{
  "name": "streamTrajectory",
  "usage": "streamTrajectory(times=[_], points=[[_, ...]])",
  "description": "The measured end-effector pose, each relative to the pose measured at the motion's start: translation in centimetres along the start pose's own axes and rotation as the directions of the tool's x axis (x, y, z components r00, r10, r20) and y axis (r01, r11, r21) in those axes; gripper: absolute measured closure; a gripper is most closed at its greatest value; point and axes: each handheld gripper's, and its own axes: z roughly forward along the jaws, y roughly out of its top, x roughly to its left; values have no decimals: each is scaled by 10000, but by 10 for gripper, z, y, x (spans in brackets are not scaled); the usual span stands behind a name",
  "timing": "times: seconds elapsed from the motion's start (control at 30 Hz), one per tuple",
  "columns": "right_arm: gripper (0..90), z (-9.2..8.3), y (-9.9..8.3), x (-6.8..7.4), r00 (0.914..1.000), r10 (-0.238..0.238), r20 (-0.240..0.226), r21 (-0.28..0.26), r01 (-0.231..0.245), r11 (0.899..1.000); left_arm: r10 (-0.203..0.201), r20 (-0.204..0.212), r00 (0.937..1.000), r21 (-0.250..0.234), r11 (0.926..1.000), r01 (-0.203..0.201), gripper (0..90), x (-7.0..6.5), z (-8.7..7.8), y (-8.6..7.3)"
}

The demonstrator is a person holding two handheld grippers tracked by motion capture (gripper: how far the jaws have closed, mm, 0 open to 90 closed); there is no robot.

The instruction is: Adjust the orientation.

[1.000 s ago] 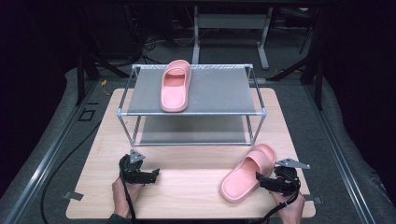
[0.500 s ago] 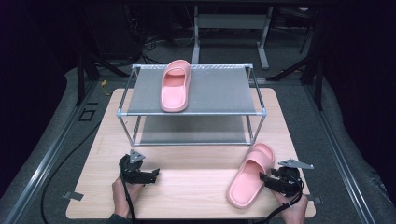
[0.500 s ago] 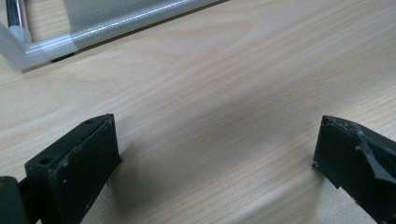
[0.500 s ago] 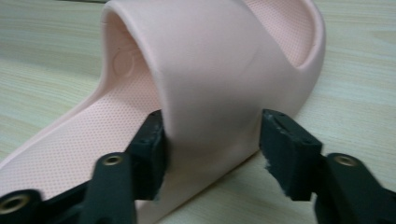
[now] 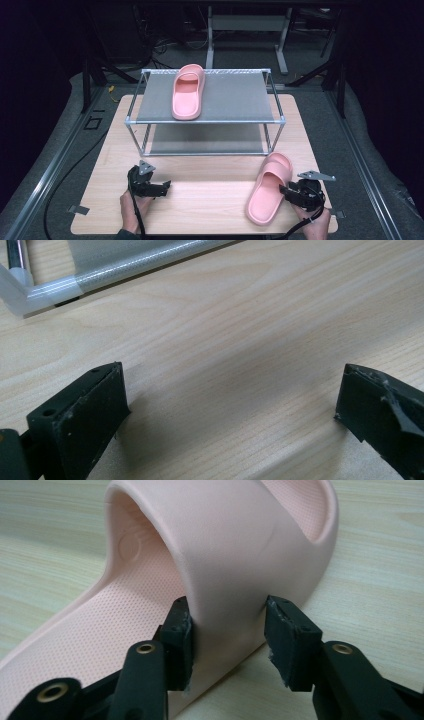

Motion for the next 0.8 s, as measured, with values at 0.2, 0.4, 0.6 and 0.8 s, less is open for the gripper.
streamTrajectory(times=[0.2,0.4,0.6,0.8], points=[[655,1,2,5,9985,-386,-387,51,388,9992,-3,2,10000,1,10000,3,0,0,0,0],[679,9,16,3,9894,-1235,-768,310,1262,9915,-6,2,10000,0,10000,6,0,0,0,0],[687,20,32,-1,9609,-1948,-1969,519,2086,9766,-6,3,10000,0,10000,6,0,0,0,0],[673,28,42,-6,9573,-2177,-1902,745,2351,9691,-5,1,10000,-2,10000,5,0,0,0,0]])
